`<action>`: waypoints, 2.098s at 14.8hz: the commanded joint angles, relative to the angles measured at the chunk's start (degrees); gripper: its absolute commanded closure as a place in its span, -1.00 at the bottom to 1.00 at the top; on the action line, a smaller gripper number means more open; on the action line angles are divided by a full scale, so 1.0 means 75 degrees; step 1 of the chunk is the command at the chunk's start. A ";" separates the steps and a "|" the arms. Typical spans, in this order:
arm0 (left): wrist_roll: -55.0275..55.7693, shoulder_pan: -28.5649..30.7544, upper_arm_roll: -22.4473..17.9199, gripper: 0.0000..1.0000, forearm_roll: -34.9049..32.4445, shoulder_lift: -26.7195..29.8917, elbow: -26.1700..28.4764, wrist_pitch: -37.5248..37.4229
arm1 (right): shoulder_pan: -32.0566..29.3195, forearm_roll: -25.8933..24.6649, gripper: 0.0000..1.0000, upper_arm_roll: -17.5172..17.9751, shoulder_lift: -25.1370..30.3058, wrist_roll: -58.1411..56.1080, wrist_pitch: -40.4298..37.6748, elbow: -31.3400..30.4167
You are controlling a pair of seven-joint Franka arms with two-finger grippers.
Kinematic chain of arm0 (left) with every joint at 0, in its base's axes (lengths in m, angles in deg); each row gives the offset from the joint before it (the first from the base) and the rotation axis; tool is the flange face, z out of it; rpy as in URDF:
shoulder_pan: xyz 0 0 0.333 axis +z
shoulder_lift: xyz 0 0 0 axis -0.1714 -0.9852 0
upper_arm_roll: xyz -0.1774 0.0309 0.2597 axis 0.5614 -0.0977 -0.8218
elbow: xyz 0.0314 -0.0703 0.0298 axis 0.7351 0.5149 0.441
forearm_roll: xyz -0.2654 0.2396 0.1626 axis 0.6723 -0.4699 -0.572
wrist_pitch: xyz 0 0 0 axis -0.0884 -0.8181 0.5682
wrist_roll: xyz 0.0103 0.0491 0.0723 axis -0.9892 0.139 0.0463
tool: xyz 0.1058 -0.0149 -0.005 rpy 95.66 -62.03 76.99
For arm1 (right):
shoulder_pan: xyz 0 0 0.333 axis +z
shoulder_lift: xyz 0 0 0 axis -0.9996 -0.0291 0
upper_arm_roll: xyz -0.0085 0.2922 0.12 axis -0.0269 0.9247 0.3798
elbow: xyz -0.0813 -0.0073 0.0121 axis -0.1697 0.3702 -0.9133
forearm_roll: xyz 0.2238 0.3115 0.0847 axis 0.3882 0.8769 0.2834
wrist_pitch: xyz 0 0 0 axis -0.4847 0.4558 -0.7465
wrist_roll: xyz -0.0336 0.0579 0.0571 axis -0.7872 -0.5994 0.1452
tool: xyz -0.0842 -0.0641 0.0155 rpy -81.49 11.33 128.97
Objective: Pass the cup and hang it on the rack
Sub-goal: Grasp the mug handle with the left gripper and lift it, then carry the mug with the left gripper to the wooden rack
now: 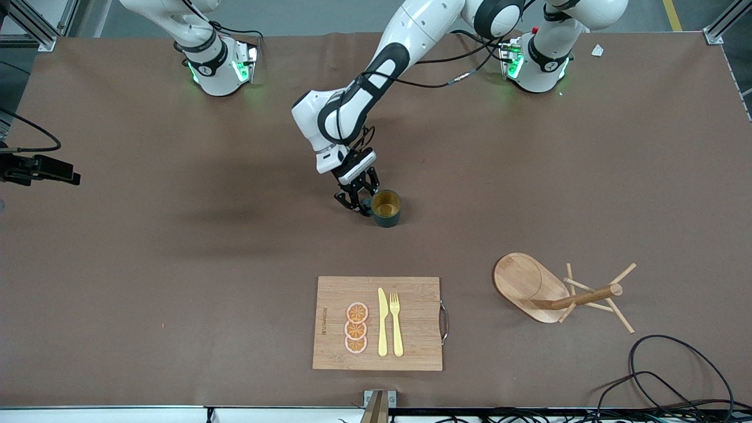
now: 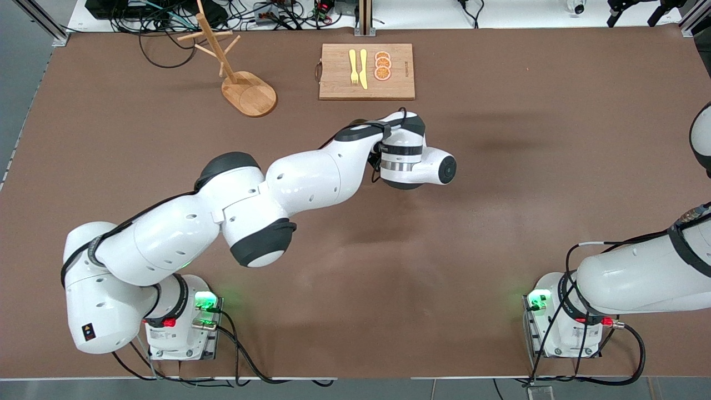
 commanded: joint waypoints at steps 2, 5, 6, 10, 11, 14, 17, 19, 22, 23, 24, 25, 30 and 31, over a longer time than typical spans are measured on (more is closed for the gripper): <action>-0.0788 -0.0058 -0.0075 0.97 -0.0129 -0.0029 -0.0007 -0.0013 | 0.0033 0.0097 -1.00 0.0340 0.0569 0.0862 -0.0084 -0.0235; -0.1107 -0.0058 -0.0075 1.00 -0.0129 0.0053 -0.0019 -0.0001 | 0.0010 0.0202 -1.00 0.0340 0.1072 0.0851 -0.0049 -0.0621; -0.1118 -0.0047 -0.0064 1.00 -0.0118 0.0088 -0.0030 -0.0001 | 0.0010 0.0202 -1.00 0.0329 0.1236 0.0863 -0.0037 -0.0797; -0.1609 0.0491 0.0135 1.00 0.0594 0.0695 -0.0065 0.0057 | -0.0013 0.0214 -1.00 0.0293 0.1577 0.0886 -0.0072 -0.1021; -0.1866 0.0562 0.0124 1.00 0.0899 0.0964 -0.0054 0.0081 | -0.0013 0.0214 -1.00 0.0293 0.1601 0.0886 -0.0072 -0.1021; -0.2253 0.1078 0.0194 1.00 0.2327 0.1727 -0.0042 0.0606 | -0.0013 0.0202 -1.00 0.0293 0.1777 0.0886 -0.0072 -0.1021; -0.3353 0.1756 0.0182 1.00 0.4014 0.2523 -0.0007 0.0807 | -0.0002 0.0167 -1.00 0.0293 0.1824 0.0851 -0.0072 -0.1021; -0.4650 0.2283 0.0183 1.00 0.5325 0.3156 0.0075 0.0936 | -0.0002 0.0132 -1.00 0.0293 0.1917 0.0839 -0.0107 -0.1033; -0.6096 0.3092 0.0182 1.00 0.7377 0.3965 0.0309 0.0832 | -0.0002 0.0097 -1.00 0.0293 0.1953 0.0781 -0.0131 -0.1033; -0.6215 0.3280 0.0182 1.00 0.7765 0.4095 0.0344 0.0831 | -0.0002 0.0074 -1.00 0.0293 0.1976 0.0758 -0.0154 -0.1010; -0.6379 0.3479 0.0194 1.00 0.8198 0.4189 0.0368 0.0831 | -0.0002 0.0015 -1.00 0.0293 0.1988 0.0746 -0.0212 -0.0986; -0.6566 0.3713 0.0183 1.00 0.8760 0.4271 0.0438 0.0831 | -0.0002 -0.0078 -1.00 0.0293 0.1988 0.0723 -0.0236 -0.0986; -0.8099 0.4978 0.0194 1.00 1.1221 0.4809 0.0999 0.0399 | -0.0049 -0.0138 -1.00 0.0176 0.1976 0.0207 -0.0306 -0.0951; -0.8486 0.5259 0.0194 1.00 1.1586 0.4938 0.1198 0.0212 | -0.0049 -0.0138 -1.00 0.0176 0.1976 0.0207 -0.0330 -0.0951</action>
